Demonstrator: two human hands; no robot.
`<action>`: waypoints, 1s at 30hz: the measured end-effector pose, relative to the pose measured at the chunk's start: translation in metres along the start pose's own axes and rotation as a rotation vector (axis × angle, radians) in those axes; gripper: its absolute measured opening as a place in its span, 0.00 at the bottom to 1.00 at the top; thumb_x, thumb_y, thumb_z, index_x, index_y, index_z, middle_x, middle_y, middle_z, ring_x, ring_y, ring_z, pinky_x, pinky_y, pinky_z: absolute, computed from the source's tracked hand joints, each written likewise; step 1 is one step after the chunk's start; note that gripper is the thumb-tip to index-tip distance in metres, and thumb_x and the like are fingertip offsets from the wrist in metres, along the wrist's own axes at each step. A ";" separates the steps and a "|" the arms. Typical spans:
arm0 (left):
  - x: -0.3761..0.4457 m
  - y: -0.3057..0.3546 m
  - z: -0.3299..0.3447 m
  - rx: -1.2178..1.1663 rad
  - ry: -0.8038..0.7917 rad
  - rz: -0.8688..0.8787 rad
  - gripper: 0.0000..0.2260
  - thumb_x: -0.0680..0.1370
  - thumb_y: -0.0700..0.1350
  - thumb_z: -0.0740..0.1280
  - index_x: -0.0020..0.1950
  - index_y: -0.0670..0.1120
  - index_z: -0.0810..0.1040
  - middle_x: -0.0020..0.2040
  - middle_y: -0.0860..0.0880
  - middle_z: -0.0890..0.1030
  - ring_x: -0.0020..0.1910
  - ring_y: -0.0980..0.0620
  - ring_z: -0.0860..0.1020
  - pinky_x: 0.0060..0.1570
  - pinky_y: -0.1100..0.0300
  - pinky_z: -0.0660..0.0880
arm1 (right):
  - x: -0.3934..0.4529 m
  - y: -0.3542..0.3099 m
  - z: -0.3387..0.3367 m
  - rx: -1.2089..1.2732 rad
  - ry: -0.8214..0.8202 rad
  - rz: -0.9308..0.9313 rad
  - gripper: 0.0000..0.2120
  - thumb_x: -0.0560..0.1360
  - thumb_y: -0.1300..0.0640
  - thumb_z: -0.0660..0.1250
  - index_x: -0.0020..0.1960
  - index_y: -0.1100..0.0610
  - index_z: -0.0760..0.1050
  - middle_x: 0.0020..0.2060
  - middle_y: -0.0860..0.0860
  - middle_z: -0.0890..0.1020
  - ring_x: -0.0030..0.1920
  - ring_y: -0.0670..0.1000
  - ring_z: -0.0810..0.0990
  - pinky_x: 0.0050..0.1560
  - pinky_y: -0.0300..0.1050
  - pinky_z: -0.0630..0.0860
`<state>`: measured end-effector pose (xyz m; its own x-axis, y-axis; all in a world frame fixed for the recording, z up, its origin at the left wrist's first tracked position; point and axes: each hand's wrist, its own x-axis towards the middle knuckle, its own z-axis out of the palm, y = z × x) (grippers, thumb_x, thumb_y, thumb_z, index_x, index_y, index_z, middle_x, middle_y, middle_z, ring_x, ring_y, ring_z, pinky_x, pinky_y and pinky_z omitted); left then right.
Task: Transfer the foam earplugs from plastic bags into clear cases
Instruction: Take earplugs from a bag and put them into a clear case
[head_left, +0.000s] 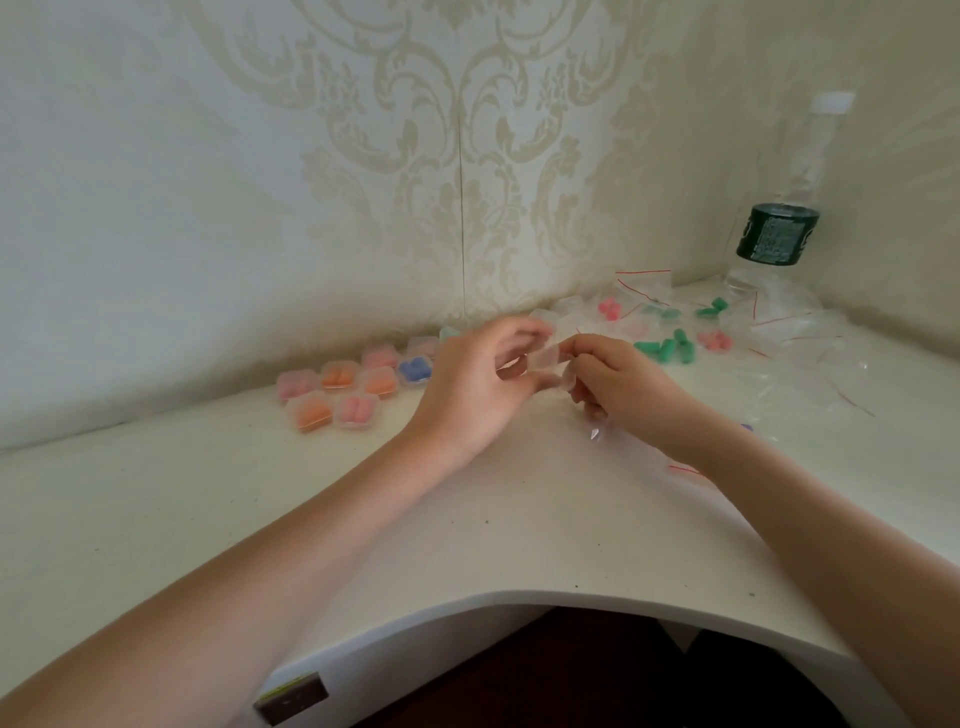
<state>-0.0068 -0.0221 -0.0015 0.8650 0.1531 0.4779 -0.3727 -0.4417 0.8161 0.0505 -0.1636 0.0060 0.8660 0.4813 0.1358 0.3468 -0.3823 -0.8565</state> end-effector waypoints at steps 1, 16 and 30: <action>0.001 0.001 -0.002 -0.117 0.024 -0.064 0.16 0.69 0.33 0.74 0.54 0.43 0.78 0.50 0.52 0.82 0.49 0.61 0.81 0.49 0.71 0.75 | 0.001 0.001 0.000 0.054 0.005 0.014 0.18 0.77 0.67 0.51 0.41 0.50 0.75 0.31 0.52 0.70 0.27 0.50 0.67 0.26 0.42 0.70; 0.000 -0.005 0.002 -0.150 0.239 -0.238 0.07 0.72 0.35 0.72 0.38 0.45 0.77 0.36 0.46 0.79 0.39 0.49 0.80 0.47 0.51 0.81 | -0.008 -0.009 0.008 -0.364 0.137 -0.101 0.21 0.74 0.37 0.61 0.45 0.55 0.73 0.31 0.48 0.74 0.28 0.42 0.71 0.28 0.36 0.64; -0.004 0.009 0.005 -0.416 -0.136 -0.506 0.08 0.74 0.33 0.69 0.51 0.41 0.78 0.36 0.44 0.82 0.34 0.50 0.84 0.33 0.64 0.78 | -0.001 -0.006 -0.002 -0.252 0.164 -0.083 0.06 0.78 0.53 0.61 0.44 0.52 0.75 0.31 0.45 0.72 0.30 0.42 0.69 0.30 0.32 0.64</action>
<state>-0.0124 -0.0313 0.0025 0.9917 0.1270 -0.0201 0.0155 0.0369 0.9992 0.0486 -0.1631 0.0123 0.8703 0.3935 0.2963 0.4797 -0.5404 -0.6913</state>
